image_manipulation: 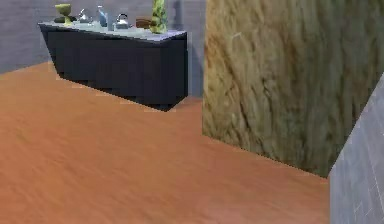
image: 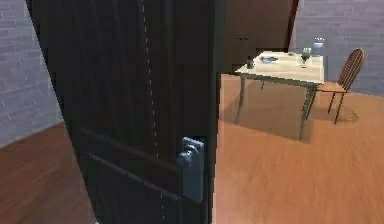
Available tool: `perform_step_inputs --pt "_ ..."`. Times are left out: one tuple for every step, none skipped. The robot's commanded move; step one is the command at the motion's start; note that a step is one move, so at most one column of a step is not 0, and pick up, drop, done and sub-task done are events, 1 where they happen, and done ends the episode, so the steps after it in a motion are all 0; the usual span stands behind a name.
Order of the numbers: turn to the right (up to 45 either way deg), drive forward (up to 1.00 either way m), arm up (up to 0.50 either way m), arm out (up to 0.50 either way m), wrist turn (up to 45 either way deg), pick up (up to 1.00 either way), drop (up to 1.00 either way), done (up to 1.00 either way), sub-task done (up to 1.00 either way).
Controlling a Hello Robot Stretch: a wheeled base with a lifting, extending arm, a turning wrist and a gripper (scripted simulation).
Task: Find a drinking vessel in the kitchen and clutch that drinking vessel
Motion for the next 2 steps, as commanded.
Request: perform_step_inputs --pt "45.0 0.0 0.0 0.0 0.0 0.0 0.0 0.0 0.0" --pt "45.0 0.0 0.0 0.0 0.0 0.0 0.0 0.0 0.0"
